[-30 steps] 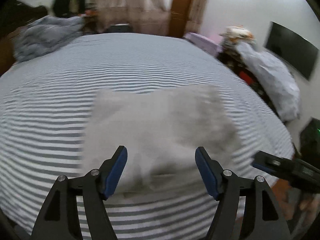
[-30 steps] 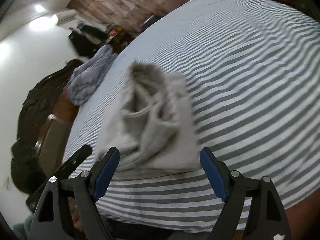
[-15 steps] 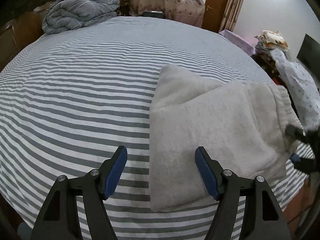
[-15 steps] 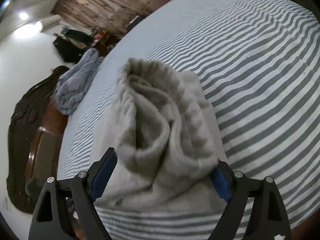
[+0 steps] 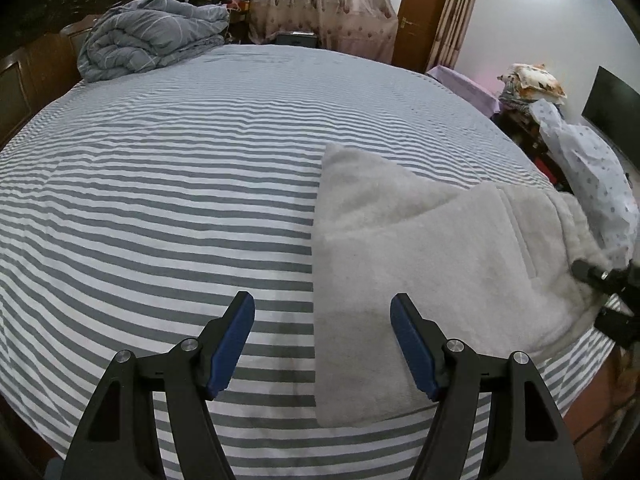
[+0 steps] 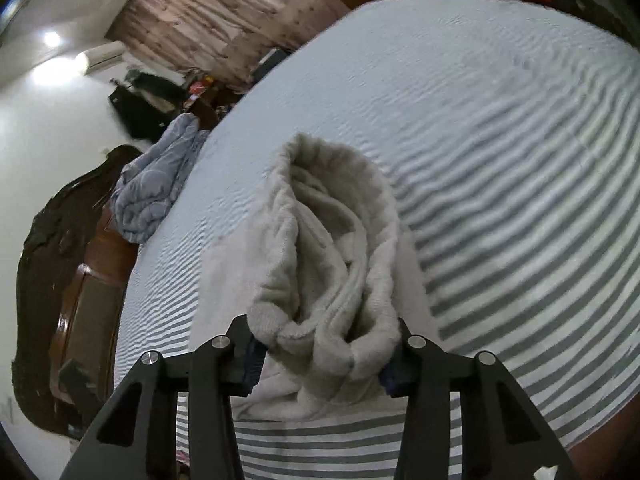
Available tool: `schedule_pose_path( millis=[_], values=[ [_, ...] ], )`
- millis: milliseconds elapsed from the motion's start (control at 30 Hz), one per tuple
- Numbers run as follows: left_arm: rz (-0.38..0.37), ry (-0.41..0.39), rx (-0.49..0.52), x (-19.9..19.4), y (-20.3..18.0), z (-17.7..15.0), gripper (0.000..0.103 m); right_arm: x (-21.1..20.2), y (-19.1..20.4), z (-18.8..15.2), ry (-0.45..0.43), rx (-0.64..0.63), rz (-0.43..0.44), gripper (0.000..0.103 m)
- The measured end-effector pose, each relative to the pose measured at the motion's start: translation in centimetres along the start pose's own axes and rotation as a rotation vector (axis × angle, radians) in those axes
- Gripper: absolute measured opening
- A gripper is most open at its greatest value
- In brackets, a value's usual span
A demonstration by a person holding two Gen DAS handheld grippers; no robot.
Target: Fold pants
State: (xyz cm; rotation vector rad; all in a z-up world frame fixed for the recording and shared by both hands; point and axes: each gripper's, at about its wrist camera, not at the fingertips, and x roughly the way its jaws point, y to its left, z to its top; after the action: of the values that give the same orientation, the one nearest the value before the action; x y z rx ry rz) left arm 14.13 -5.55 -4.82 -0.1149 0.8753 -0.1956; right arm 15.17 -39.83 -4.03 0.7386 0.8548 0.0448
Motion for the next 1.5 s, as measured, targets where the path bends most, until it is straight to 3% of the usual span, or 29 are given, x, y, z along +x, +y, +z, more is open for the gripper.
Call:
schedule_pose_path(
  millis=[133,233,300,333,467,1033,1200,1367,1500],
  values=[
    [-0.005,0.018,0.009,0.6,-0.5,-0.2,0.071,1.5,-2.1,-1.2,0.042,0.043,-0.006,0.051],
    [-0.011,0.056,0.062,1.7,-1.5,-0.9,0.071,1.5,-1.1,-1.6,0.039,-0.041,-0.049,0.059],
    [-0.004,0.036,0.097,1.9,-1.9,-1.5,0.071,1.6,-0.8,-1.7,0.038,-0.071,-0.097,0.072],
    [0.003,0.017,0.119,1.7,-2.2,-1.7,0.071,1.7,-0.8,-1.8,0.033,-0.079,-0.136,0.083],
    [0.030,0.010,0.179,1.9,-2.9,-1.8,0.073,1.8,-1.4,-1.9,0.044,-0.069,-0.120,0.083],
    [0.075,0.051,0.194,0.6,-3.2,-1.1,0.076,0.7,-1.8,-3.5,0.092,-0.107,-0.149,0.084],
    [-0.043,0.080,0.075,-0.6,-0.4,-0.1,0.076,0.8,-2.5,-3.6,0.127,-0.104,-0.124,0.085],
    [-0.225,0.171,-0.136,0.5,3.9,1.3,0.077,0.2,-4.4,-2.8,0.132,-0.047,0.038,0.089],
    [-0.278,0.254,-0.201,2.9,5.4,1.3,0.077,0.4,-5.4,-2.0,0.147,-0.014,0.110,0.097]
  ],
)
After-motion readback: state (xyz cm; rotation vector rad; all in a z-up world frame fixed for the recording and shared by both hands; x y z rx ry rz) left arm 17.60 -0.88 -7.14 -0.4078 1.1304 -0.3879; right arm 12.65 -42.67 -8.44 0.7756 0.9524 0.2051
